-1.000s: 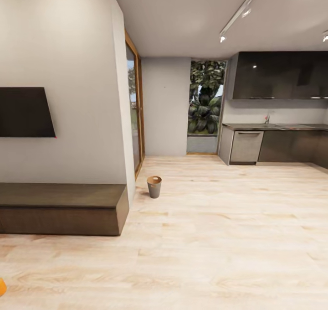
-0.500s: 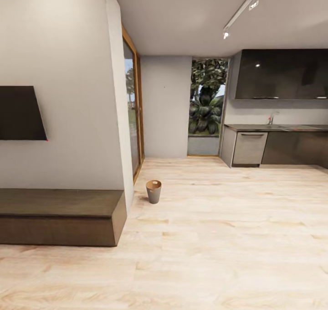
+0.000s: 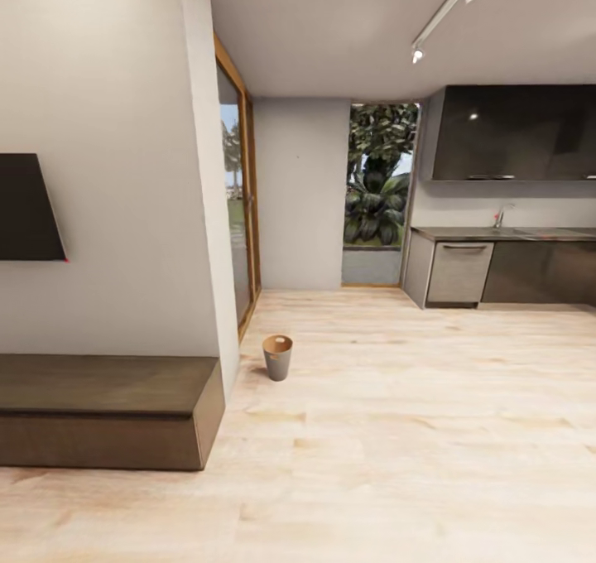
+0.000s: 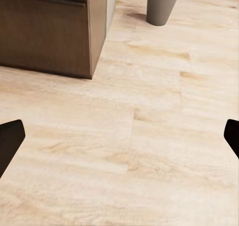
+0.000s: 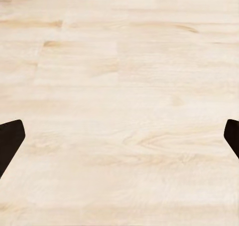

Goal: Put the three can of soda from the living room inside the tash can in the kitchen.

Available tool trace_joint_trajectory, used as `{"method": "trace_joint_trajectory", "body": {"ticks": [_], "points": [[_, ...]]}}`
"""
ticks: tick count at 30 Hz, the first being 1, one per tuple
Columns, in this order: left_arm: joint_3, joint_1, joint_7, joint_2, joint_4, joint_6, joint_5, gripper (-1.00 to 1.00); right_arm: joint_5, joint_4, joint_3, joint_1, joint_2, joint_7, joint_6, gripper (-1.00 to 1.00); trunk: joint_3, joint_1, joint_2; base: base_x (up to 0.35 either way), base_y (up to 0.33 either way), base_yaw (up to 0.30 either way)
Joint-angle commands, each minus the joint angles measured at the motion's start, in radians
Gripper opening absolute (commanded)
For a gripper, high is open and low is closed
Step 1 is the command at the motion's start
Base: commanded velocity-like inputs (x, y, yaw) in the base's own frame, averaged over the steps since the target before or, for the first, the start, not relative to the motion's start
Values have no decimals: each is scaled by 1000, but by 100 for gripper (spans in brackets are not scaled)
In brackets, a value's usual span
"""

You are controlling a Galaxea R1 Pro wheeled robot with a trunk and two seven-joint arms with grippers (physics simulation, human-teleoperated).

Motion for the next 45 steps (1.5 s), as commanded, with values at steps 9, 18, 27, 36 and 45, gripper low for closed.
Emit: {"method": "trace_joint_trajectory", "body": {"ticks": [9,18,27,36,45], "points": [[-1,0,0,0,0,0,0,100,0,0,0,0,0,0,0,100,0,0,0,322,-61,12],[-1,0,0,0,0,-1,1,100,1,0,0,0,0,0,0,100,3,0,0,318,-94,163],[-1,0,0,0,0,-1,0,100,7,0,0,0,0,0,0,100,8,0,0,303,-129,224],[-1,0,0,0,0,-1,0,100,8,0,0,0,0,0,0,100,14,0,0,289,-150,227],[-1,0,0,0,0,-2,1,100,8,0,0,0,0,0,0,100,19,0,0,278,-167,227]]}}
